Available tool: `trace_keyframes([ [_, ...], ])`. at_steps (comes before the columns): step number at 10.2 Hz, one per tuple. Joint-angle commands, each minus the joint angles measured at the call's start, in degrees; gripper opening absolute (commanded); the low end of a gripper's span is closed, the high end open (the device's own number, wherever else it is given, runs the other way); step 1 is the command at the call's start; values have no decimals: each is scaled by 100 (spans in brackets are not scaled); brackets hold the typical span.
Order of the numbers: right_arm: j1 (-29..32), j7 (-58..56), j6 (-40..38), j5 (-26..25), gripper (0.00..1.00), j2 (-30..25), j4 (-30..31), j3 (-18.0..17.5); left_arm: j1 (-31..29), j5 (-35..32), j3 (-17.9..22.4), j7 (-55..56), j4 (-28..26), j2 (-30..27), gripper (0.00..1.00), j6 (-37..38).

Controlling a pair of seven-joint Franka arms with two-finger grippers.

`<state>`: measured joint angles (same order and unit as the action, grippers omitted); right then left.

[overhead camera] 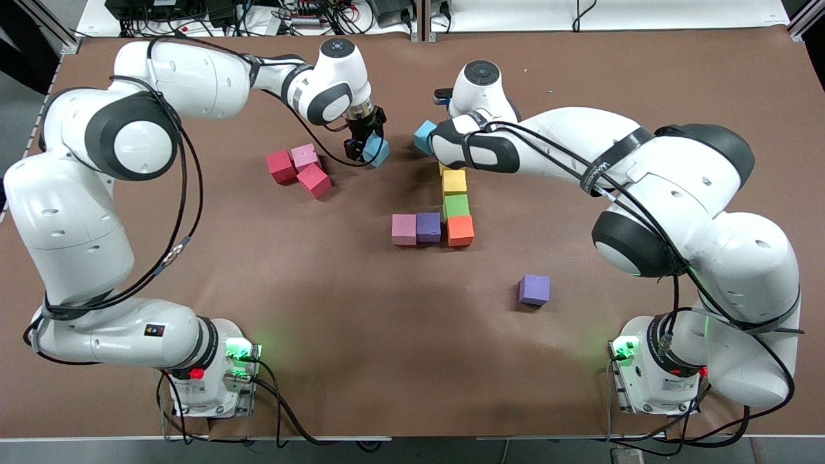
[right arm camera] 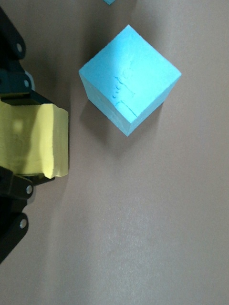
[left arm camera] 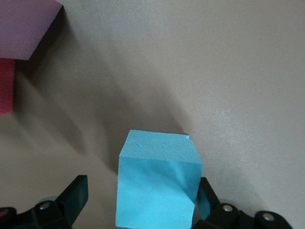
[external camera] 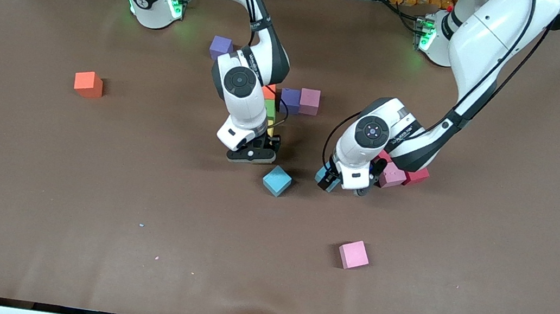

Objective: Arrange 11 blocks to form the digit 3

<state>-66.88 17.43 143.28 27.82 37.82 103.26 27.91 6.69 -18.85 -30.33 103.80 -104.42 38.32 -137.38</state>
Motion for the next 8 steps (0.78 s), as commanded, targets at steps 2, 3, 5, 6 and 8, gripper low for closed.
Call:
trace_keyframes([
  [2,-316,451,16,-442,0,-38,54,381,16,-163,9,122,71,167,88,-245],
  [3,-309,759,-19,-766,0,-38,10,391,16,-163,18,122,62,167,81,-263],
  [5,-309,1033,-55,-875,0,-38,-34,382,-1,-154,18,122,36,176,66,-263],
  [6,-309,1260,-211,-884,0,-38,-147,382,-36,-145,18,131,18,167,59,-263],
  [8,-247,1350,-711,-893,0,-38,-437,382,-89,-101,18,131,9,141,44,-211],
])
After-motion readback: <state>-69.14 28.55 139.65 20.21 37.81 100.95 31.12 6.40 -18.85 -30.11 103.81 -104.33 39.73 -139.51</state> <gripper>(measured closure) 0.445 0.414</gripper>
